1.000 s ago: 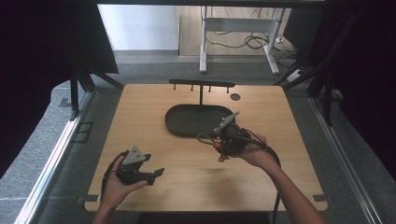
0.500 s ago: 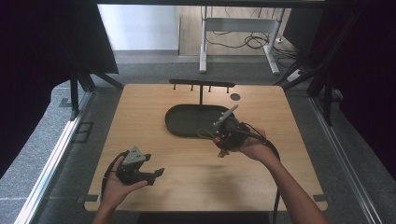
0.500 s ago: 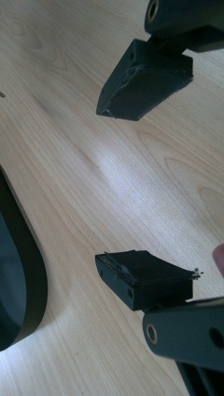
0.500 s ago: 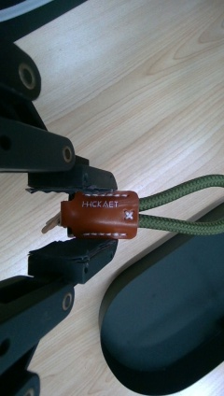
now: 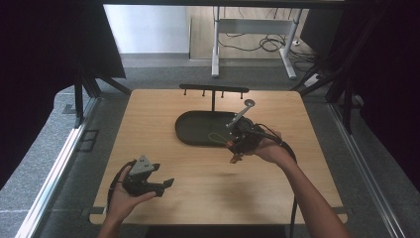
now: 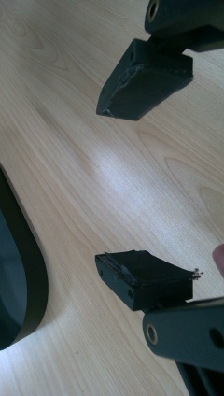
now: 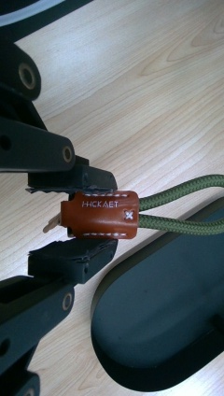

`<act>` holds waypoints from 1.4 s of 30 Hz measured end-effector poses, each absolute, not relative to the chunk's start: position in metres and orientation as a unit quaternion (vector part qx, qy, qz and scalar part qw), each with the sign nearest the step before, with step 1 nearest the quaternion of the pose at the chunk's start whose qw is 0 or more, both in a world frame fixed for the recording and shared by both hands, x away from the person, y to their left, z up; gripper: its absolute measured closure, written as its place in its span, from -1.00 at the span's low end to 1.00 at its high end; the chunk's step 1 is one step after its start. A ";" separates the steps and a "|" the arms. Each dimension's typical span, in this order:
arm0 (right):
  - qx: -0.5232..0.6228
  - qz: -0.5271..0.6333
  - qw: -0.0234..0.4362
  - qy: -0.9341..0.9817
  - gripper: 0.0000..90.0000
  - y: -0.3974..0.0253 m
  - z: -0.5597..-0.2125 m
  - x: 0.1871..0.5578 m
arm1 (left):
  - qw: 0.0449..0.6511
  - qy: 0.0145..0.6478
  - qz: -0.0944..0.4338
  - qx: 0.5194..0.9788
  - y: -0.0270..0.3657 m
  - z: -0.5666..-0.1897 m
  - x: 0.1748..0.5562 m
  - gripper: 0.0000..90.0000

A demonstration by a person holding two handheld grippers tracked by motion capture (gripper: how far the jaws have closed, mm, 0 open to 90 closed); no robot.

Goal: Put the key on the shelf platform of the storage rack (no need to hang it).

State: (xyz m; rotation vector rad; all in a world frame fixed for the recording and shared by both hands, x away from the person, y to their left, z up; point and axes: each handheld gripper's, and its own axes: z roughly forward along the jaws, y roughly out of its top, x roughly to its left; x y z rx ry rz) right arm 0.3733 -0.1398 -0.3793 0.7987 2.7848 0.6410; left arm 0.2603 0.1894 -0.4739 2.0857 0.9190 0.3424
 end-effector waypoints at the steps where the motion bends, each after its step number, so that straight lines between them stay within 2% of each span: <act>1: 0.268 0.214 0.087 0.935 0.49 -0.140 -0.379 0.374 | 0.406 0.364 0.136 0.827 0.189 -0.474 0.260 -0.45; 42: 0.281 0.201 0.101 0.933 0.49 -0.133 -0.371 0.415 | 0.407 0.365 0.137 0.826 0.192 -0.474 0.261 -0.45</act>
